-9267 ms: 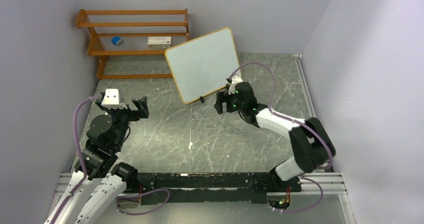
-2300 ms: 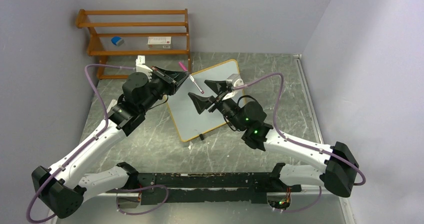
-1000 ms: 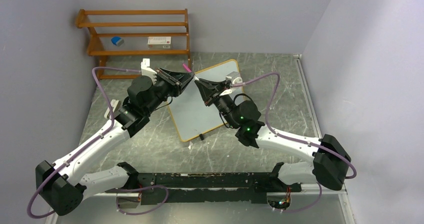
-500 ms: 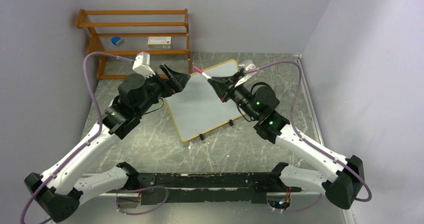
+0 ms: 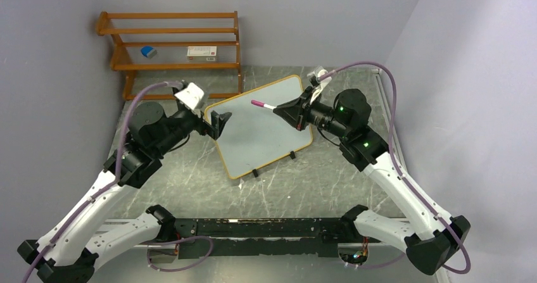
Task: Write a sentence on the whiteboard
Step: Open the whiteboard marker at the center of the board.
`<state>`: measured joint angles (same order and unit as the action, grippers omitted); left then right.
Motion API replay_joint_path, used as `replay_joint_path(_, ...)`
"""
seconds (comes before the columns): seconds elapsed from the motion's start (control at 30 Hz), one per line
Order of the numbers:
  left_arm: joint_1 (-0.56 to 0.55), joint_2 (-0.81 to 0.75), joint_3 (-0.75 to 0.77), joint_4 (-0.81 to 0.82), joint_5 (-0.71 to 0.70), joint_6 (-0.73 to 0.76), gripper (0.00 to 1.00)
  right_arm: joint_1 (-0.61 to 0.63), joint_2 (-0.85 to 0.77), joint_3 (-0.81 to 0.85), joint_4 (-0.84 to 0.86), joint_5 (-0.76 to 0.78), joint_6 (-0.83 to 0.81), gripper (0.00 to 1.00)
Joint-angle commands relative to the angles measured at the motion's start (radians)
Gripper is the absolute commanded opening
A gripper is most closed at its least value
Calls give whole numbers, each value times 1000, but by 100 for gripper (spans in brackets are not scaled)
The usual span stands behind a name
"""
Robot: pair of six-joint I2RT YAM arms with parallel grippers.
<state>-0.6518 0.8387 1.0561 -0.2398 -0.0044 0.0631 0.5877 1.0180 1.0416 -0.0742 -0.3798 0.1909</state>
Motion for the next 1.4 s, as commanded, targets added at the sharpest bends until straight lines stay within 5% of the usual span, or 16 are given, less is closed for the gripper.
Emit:
replay_joint_path(0.0, -6, 25, -29, -39, 169, 276, 98, -33, 13, 61, -96, -209, 28, 0)
replay_joint_path(0.53, -41, 196, 60, -48, 523, 471, 85, -37, 66, 58, -66, -385, 47, 0)
replay_joint_path(0.97, -115, 246, 109, -177, 490, 589, 39, -37, 72, 45, -95, -425, 7, 0)
replay_joint_path(1.13, -130, 242, 114, -196, 457, 622, 6, -37, 84, 50, -119, -430, -14, 0)
replay_joint_path(1.37, -194, 236, 121, -266, 361, 737, 5, -37, 106, 81, -196, -429, -54, 7)
